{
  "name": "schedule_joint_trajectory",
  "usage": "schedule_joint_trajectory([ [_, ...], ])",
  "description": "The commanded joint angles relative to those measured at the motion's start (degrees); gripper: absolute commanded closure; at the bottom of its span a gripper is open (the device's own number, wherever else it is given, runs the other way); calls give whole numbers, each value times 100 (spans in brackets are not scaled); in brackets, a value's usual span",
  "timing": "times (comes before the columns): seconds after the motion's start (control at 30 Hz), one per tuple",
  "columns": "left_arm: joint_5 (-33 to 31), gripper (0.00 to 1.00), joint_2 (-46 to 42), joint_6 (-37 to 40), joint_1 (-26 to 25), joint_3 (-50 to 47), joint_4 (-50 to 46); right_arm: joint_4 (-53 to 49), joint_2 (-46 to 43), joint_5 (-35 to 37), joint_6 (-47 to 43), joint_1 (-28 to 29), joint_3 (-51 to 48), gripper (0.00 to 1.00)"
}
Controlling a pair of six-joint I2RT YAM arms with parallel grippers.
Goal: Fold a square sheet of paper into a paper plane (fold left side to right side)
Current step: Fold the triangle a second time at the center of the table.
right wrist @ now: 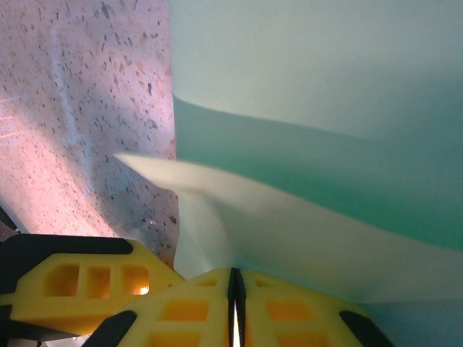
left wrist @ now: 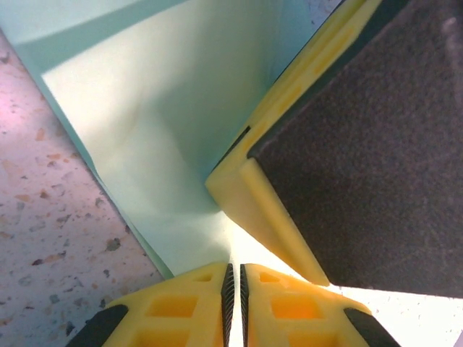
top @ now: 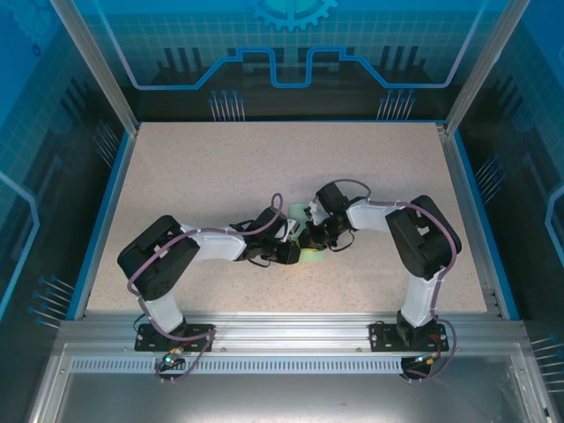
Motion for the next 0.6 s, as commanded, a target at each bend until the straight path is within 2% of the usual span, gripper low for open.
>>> schedule_joint_trajectory([
  [0.0, -280, 84, 182, -63, 6, -188, -612, -340, 172, 564, -173, -122, 133, 87],
  [0.57, -243, 84, 235, -54, 18, -194, -533, -611, 434, 717, -452, -841, 611, 87],
])
